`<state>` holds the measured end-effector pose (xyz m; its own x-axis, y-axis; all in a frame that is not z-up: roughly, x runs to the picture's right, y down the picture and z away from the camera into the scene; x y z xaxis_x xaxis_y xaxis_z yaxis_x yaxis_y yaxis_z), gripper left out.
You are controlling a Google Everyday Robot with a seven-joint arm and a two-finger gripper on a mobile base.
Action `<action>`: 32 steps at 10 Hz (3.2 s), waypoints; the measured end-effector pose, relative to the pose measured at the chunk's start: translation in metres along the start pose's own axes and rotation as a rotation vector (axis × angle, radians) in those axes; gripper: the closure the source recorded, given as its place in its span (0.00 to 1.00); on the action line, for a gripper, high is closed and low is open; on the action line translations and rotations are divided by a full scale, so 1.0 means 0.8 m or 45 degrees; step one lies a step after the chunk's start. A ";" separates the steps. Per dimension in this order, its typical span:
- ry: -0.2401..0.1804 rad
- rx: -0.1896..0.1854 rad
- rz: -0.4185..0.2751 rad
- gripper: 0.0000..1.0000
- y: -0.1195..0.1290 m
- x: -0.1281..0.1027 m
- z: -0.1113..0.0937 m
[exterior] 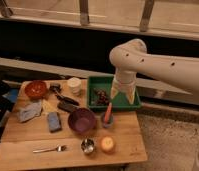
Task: Wipe table surface with brush
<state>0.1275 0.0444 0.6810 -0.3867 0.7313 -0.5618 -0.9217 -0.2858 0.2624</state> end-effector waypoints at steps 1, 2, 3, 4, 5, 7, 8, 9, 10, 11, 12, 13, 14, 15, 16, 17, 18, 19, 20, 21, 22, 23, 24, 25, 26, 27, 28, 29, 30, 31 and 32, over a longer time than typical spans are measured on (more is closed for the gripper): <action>0.000 0.000 0.000 0.35 0.000 0.000 0.000; 0.000 0.000 0.000 0.35 0.000 0.000 0.000; 0.000 0.000 0.000 0.35 0.000 0.000 0.000; 0.000 0.000 0.000 0.35 0.000 0.000 0.000; 0.000 0.000 0.000 0.35 0.000 0.000 0.000; 0.000 0.000 0.000 0.35 0.000 0.000 0.000; 0.000 0.000 0.000 0.35 0.000 0.000 0.000; 0.000 0.000 0.000 0.35 0.000 0.000 0.000; 0.000 0.000 0.000 0.35 0.000 0.000 0.000; 0.000 0.000 0.000 0.35 0.000 0.000 0.000; 0.000 0.000 0.000 0.35 0.000 0.000 0.000; 0.000 0.000 0.000 0.35 0.000 0.000 0.000; 0.000 0.000 0.000 0.35 0.000 0.000 0.000; 0.000 0.000 0.000 0.35 0.000 0.000 0.000; 0.000 0.000 0.000 0.35 0.000 0.000 0.000; 0.000 0.000 0.000 0.35 0.000 0.000 0.000; 0.002 0.001 0.000 0.35 0.000 0.000 0.001; 0.001 0.000 0.000 0.35 0.000 0.000 0.001; 0.001 0.001 -0.001 0.35 0.000 0.000 0.001; -0.006 0.006 -0.004 0.35 0.000 -0.001 0.001; -0.028 0.013 -0.015 0.35 0.000 -0.005 0.000; -0.069 0.000 -0.029 0.35 0.006 -0.014 -0.003; -0.110 -0.027 -0.054 0.35 0.019 -0.030 -0.005; -0.146 -0.068 -0.090 0.35 0.038 -0.054 -0.009; -0.171 -0.109 -0.131 0.35 0.062 -0.073 -0.012; -0.185 -0.152 -0.173 0.35 0.090 -0.086 -0.016; -0.184 -0.216 -0.220 0.35 0.125 -0.092 -0.022; -0.186 -0.246 -0.248 0.35 0.144 -0.092 -0.026; -0.182 -0.260 -0.255 0.35 0.150 -0.091 -0.028; -0.185 -0.256 -0.250 0.35 0.147 -0.092 -0.028; -0.188 -0.252 -0.249 0.35 0.144 -0.094 -0.027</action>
<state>0.0495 -0.0573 0.7364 -0.2061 0.8623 -0.4625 -0.9720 -0.2351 -0.0051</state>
